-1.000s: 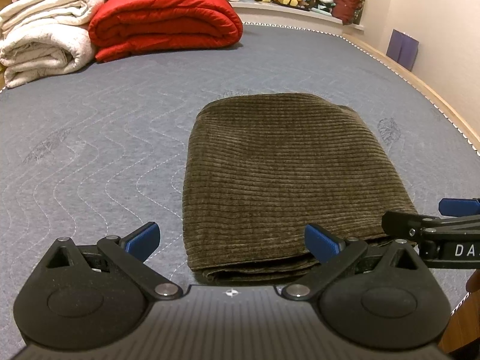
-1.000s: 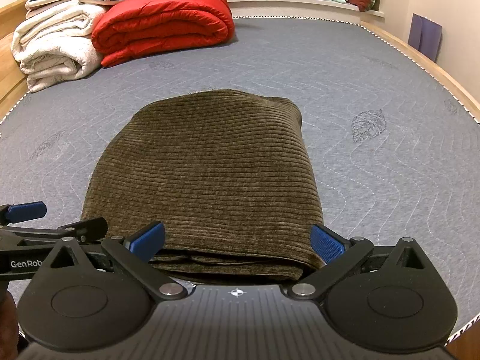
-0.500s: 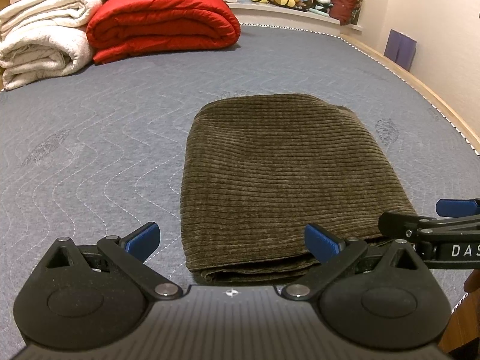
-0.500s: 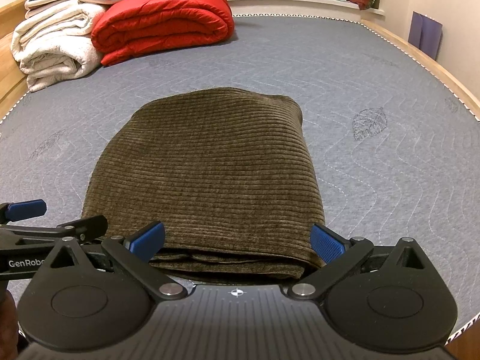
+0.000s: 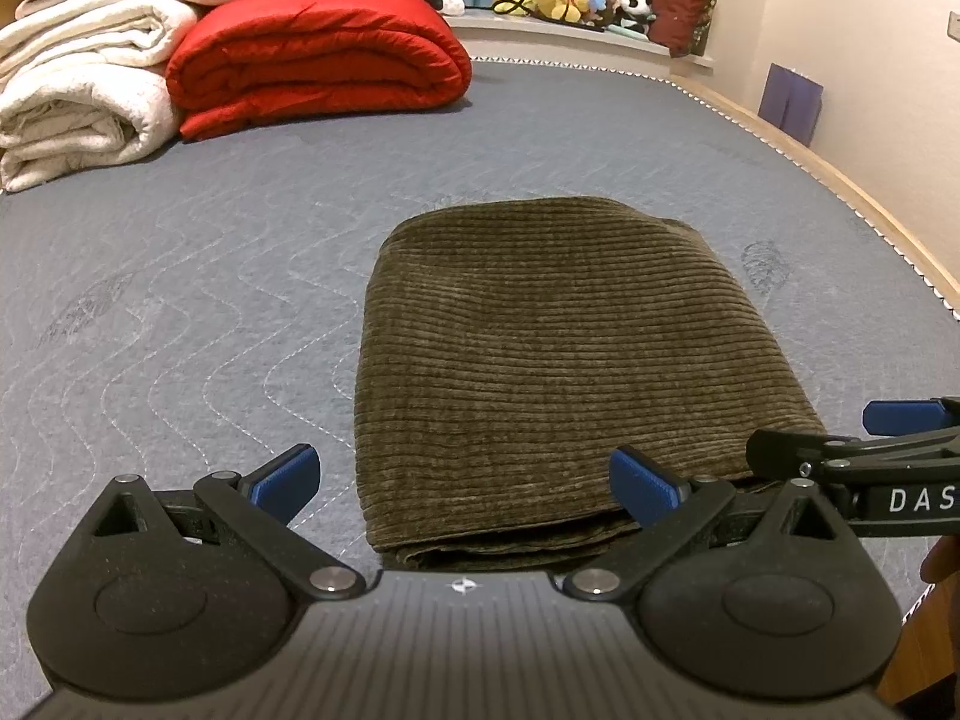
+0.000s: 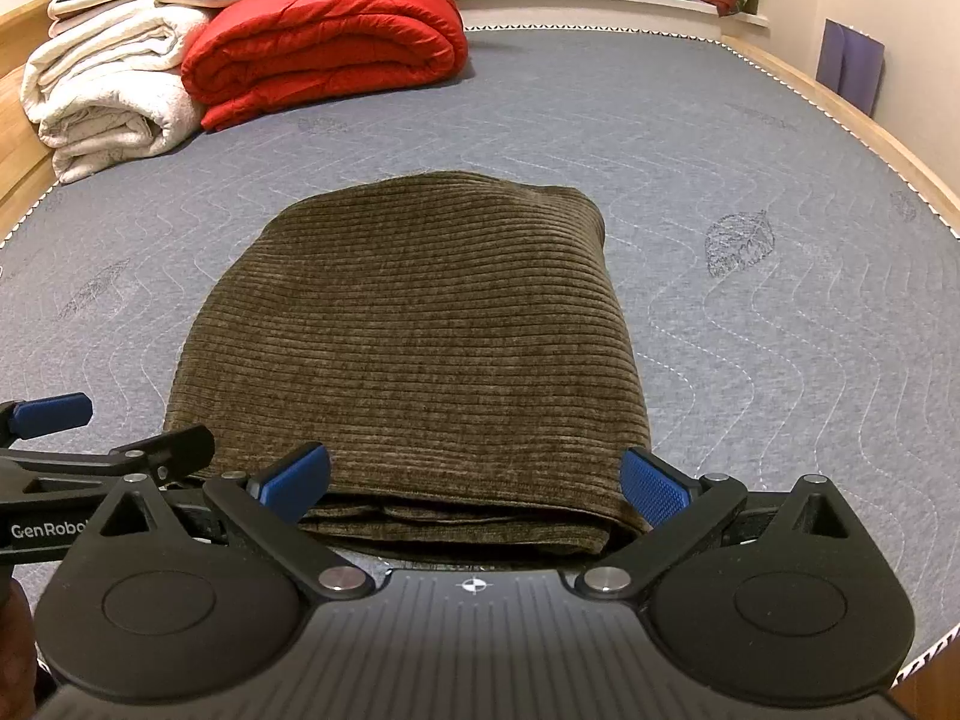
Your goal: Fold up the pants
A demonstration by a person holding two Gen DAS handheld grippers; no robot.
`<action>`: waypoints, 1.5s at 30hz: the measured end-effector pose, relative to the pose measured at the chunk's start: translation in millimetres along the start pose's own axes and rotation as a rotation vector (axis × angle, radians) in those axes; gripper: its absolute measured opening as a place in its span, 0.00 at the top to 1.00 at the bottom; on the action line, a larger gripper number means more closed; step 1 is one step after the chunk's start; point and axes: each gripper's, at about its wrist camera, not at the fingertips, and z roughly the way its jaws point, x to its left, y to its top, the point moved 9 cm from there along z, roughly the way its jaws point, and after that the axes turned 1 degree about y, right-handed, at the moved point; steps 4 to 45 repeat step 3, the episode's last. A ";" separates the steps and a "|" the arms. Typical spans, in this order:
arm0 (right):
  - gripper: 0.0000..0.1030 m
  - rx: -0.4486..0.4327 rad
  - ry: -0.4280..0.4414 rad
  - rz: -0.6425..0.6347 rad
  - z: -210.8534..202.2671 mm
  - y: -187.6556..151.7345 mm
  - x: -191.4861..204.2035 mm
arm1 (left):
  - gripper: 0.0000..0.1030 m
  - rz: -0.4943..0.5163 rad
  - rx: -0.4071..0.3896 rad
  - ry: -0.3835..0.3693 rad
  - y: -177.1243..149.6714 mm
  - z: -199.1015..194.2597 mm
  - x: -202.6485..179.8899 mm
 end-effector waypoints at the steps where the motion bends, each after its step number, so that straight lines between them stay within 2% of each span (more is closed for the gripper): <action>1: 0.01 0.000 -0.001 0.000 0.0 -0.4 0.4 | 0.00 0.002 -0.001 0.000 0.2 0.0 -0.6; 45: 0.01 -0.001 0.001 0.002 -0.7 -0.8 0.9 | 0.00 0.002 0.003 0.001 -0.3 0.7 -1.0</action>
